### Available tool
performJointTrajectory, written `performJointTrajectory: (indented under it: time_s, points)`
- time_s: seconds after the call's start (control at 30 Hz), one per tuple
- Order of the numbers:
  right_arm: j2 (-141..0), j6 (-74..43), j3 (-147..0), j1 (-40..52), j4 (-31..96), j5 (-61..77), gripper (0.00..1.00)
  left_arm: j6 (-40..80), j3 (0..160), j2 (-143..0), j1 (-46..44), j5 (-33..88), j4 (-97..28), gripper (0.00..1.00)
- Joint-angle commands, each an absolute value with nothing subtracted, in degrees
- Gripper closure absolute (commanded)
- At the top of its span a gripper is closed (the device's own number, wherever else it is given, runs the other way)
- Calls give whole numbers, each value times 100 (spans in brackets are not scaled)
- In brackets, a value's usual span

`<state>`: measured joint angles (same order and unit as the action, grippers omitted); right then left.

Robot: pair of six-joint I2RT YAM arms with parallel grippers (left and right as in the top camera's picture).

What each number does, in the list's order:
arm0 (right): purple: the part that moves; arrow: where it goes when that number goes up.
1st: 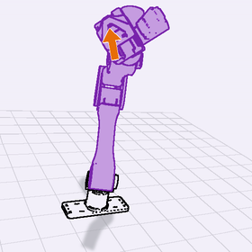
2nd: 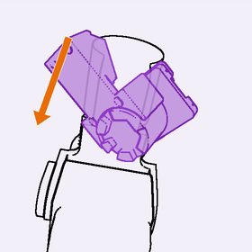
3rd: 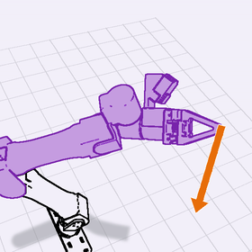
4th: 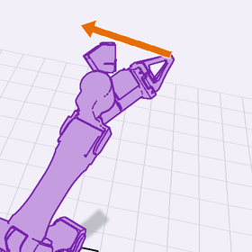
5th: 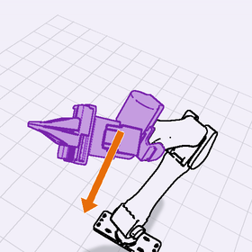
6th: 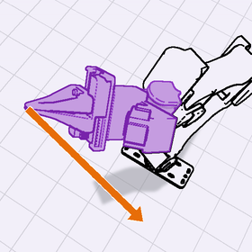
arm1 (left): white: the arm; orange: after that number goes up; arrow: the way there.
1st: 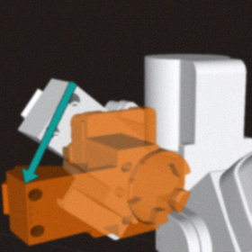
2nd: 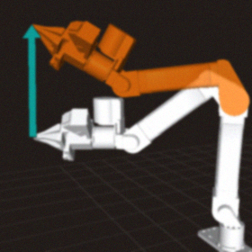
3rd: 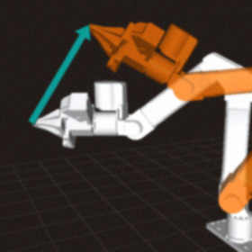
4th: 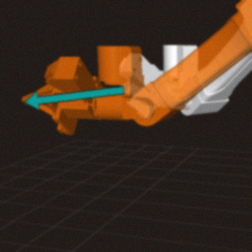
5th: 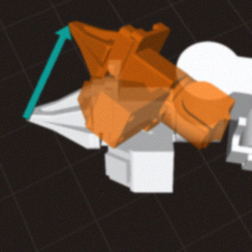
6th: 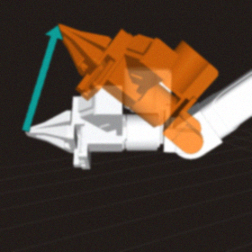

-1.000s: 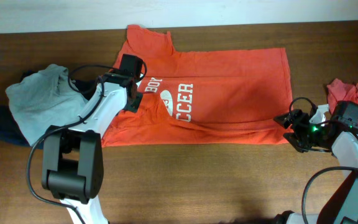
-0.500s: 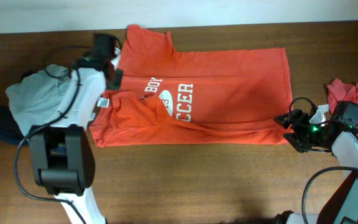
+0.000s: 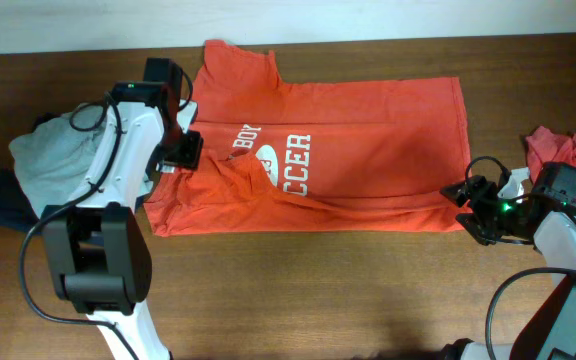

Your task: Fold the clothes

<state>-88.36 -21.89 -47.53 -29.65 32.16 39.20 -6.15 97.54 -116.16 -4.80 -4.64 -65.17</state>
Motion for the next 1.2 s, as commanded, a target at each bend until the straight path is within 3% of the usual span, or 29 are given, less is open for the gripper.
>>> performJointTrajectory:
  time_s: [0.0,0.17,0.2,0.23,0.4,0.77,1.17]
  points:
    - [-8855,-2121,-4845,-2965,3234,3835,22,-364,9266,-11636,-482,14,-6469,36]
    - [-8855,-2121,-4845,-2965,3282,3835,22,-368,8545,-11636,-482,25,-6130,37]
    - [-8855,-2121,-4845,-2965,3284,3835,22,-366,8423,-11636,-482,25,-6047,44]
    - [-8855,-2121,-4845,-2965,3286,3835,22,-366,8281,-11636,-482,23,-5953,61]
    - [-8855,-2121,-4845,-2965,3288,3835,22,-366,8241,-11636,-482,-45,-5854,99]
    - [-8855,-2123,-4845,-2965,3286,3835,22,-344,8799,-11622,-482,-878,-5996,99]
    - [-8855,-2121,-4845,-2965,3277,3830,22,-349,8827,-11646,-480,-1463,-5043,96]
